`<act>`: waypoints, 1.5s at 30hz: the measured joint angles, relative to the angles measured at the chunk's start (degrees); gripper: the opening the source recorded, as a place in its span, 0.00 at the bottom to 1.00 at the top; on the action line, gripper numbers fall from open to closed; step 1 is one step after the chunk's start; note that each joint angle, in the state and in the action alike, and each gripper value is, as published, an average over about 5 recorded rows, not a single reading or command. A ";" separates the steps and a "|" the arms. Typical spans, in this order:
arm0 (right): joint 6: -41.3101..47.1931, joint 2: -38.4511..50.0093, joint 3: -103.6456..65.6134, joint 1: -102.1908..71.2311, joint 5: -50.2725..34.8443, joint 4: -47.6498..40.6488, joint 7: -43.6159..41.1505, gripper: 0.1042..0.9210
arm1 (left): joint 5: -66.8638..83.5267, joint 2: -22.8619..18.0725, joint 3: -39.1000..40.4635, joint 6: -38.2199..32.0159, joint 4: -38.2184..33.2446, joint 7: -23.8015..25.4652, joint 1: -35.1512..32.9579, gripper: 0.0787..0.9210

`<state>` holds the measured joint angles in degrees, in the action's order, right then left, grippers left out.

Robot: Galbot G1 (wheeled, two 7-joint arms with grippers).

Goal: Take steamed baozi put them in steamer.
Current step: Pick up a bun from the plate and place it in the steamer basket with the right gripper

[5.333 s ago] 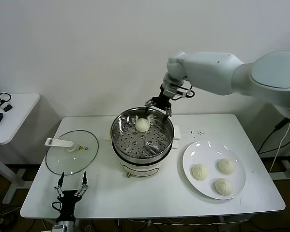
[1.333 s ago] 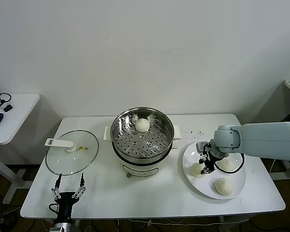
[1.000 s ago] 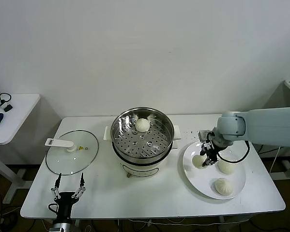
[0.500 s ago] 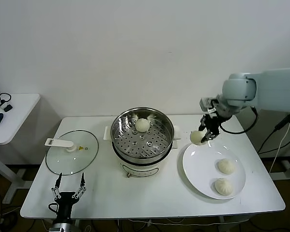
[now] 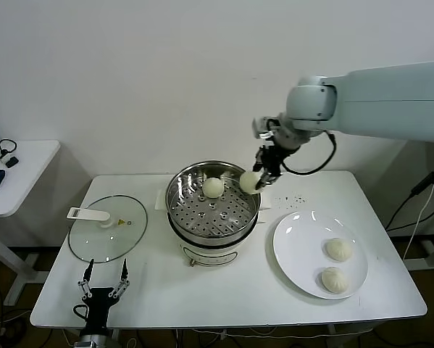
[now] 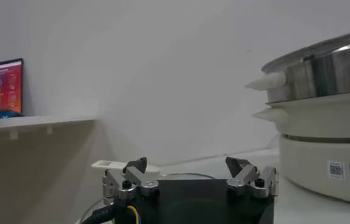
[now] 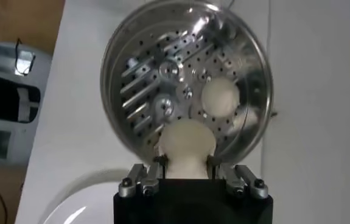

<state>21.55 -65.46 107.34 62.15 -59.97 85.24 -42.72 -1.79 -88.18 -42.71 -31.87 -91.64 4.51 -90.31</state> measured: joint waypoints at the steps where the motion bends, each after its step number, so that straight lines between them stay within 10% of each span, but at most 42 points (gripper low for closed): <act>1: 0.34 -0.89 -0.76 -0.91 -0.06 -0.70 0.31 0.44 | 0.00 0.00 0.00 0.00 -0.01 0.00 0.00 0.88; 38: 3.67 -15.54 -12.49 -23.18 4.13 -17.19 4.72 0.45 | 0.09 0.01 -0.26 -0.38 1.12 -0.07 0.43 0.88; 45: 3.48 -15.49 -12.79 -23.57 4.18 -17.63 4.84 0.62 | 0.13 -0.03 -0.31 -0.41 1.17 -0.07 0.52 0.88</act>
<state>25.03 -80.95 94.55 38.59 -55.80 67.61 -37.88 -1.66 -88.21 -43.03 -32.29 -90.47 4.44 -89.79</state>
